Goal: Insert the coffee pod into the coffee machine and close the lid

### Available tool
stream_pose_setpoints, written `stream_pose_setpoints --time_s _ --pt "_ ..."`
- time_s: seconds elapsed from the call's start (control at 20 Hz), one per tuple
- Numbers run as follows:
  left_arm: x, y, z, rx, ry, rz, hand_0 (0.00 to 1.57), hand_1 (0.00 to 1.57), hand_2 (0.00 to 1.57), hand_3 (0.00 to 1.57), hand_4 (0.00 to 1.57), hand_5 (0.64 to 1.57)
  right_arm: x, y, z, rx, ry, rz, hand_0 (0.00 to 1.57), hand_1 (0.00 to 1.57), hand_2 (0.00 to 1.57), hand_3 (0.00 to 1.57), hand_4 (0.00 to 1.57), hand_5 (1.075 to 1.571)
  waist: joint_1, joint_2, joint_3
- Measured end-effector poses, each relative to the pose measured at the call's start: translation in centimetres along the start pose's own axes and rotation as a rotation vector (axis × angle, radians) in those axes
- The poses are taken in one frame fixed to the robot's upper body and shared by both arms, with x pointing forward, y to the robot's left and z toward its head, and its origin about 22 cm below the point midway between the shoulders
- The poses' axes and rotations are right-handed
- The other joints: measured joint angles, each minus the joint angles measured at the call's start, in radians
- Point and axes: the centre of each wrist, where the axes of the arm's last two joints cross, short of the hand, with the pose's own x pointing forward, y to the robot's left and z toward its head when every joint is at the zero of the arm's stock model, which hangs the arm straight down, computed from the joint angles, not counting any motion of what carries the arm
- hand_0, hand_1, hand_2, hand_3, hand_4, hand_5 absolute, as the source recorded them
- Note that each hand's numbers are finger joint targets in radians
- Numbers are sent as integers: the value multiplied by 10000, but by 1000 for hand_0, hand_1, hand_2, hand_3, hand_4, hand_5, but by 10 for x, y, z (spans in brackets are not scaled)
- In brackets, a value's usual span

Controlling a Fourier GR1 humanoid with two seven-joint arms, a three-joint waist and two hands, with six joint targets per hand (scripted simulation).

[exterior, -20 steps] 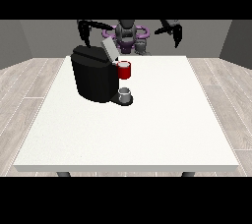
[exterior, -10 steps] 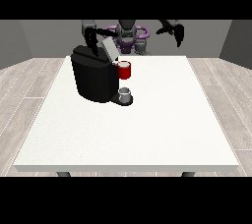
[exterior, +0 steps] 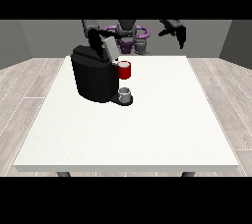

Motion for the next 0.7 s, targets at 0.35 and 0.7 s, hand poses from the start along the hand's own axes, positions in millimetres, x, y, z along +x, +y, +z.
stream_pose_setpoints --time_s 0.35,0.7 --pt "3 -2 1 1 -13 -277 0 0 0 0 339 1571 22 4 -11 46 -181 732 0 0 0 0 103 1571 101 302 53" --pt "4 -7 -3 -269 -62 -308 0 0 0 0 385 1571 44 10 -18 -298 -58 1136 0 0 0 0 0 1571 292 552 120"
